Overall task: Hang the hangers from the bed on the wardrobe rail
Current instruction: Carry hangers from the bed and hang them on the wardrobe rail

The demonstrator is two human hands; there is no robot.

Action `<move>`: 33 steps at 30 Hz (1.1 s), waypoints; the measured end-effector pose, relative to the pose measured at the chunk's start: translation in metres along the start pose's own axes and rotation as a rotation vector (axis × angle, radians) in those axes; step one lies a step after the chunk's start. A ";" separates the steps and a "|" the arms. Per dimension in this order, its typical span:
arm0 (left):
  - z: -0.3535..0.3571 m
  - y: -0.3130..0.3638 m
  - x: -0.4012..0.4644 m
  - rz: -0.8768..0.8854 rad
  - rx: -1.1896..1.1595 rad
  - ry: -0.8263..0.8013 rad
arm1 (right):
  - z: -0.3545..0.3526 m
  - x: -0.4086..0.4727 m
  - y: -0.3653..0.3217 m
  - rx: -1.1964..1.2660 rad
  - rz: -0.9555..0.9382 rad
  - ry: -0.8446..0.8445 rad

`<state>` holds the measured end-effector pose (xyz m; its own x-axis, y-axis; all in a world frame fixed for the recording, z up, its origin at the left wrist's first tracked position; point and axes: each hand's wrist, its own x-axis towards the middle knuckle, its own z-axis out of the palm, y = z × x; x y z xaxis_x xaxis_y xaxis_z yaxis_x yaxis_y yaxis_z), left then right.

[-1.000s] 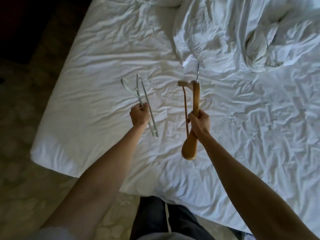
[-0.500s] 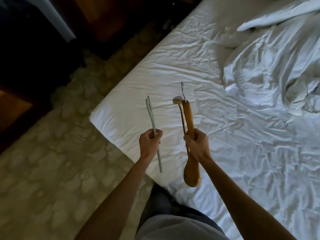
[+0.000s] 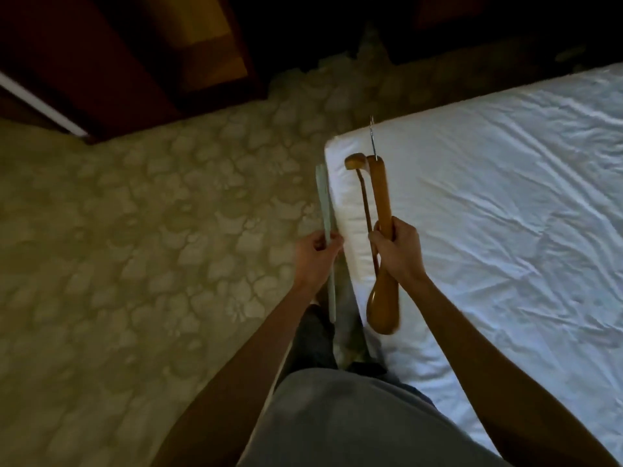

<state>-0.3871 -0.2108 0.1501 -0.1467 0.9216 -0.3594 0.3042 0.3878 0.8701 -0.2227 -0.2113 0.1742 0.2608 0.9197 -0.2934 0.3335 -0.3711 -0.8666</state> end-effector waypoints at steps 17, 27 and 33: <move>-0.251 0.000 0.176 -0.085 -0.171 0.278 | 0.271 0.106 -0.188 -0.012 -0.095 -0.303; -0.334 0.036 0.327 -0.021 -0.161 0.277 | 0.357 0.219 -0.273 -0.019 -0.094 -0.288; -0.374 0.076 0.468 0.008 -0.171 0.312 | 0.425 0.332 -0.336 -0.051 -0.126 -0.289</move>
<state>-0.7846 0.2428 0.1741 -0.4331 0.8644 -0.2553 0.1483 0.3477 0.9258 -0.6335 0.2738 0.1963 -0.0514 0.9543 -0.2943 0.3938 -0.2515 -0.8841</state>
